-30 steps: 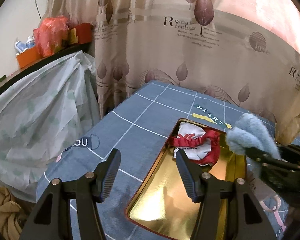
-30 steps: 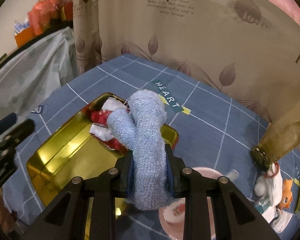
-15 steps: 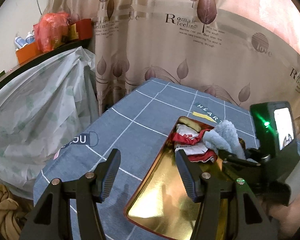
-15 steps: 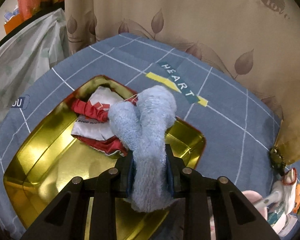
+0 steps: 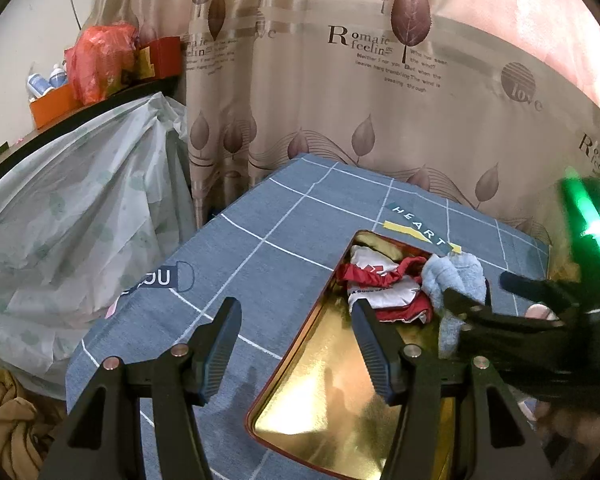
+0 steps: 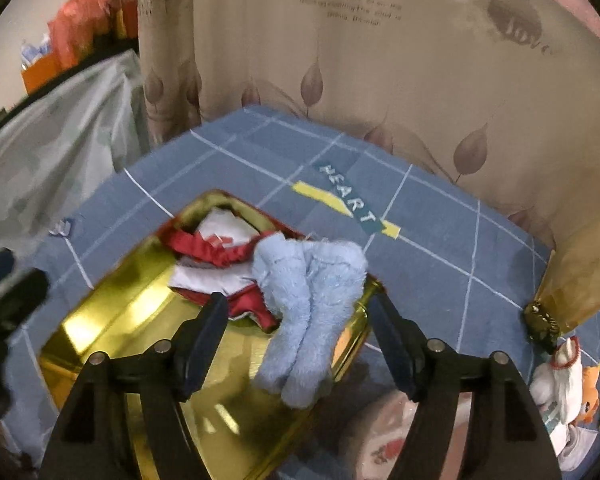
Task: Organize soft objects
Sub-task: 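Carry the blue fuzzy sock with the right gripper and release it in the tray, then move the right gripper back and grasp the white sock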
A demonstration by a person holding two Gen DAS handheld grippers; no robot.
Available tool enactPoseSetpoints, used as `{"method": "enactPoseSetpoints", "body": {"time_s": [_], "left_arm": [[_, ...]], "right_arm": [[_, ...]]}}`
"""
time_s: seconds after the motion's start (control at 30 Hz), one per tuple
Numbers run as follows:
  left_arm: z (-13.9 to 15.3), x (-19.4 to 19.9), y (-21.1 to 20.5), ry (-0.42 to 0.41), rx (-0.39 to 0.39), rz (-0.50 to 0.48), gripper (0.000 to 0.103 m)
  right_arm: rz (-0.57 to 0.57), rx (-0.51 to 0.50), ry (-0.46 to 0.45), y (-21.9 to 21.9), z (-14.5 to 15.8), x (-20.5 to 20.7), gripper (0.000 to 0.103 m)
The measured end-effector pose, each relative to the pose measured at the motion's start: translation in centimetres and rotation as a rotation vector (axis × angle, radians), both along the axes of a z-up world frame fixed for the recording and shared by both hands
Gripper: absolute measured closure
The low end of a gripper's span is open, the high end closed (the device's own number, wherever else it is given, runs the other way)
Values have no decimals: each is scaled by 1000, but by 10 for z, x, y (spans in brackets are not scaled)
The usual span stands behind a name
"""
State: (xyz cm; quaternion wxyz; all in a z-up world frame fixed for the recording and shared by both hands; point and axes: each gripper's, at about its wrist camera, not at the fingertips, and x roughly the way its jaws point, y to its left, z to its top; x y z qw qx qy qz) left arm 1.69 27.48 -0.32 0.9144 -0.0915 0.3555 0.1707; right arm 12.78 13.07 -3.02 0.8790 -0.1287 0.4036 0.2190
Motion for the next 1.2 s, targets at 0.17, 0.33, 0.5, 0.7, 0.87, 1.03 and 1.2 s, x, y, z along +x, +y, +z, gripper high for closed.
{"method": "enactPoseSetpoints", "body": {"time_s": [0.17,0.33,0.5,0.7,0.87,1.03,1.2], "left_arm": [[0,0,-2,-2,16,-5,44],[0,0,-7,1,33,-16,44],[0,0,-14,4,58,-26,44],[0,1,-23,10,82,-43,44],[0,1,-30,11,103,-58,44],[-2,2,-38,20,130,-79,44],[0,2,-49,13,141,-114,44]], "right_arm": [[7,63,-38,-30,28,-25,33],[-51,90,-55,-85,39,-41,33],[-166,46,-69,-160,34,-45,33],[-373,9,-52,-263,17,-43,32],[-505,-17,0,-331,-7,-44,31],[-576,-21,30,-374,-30,-47,18],[-593,-2,46,-393,-48,-41,16]]}}
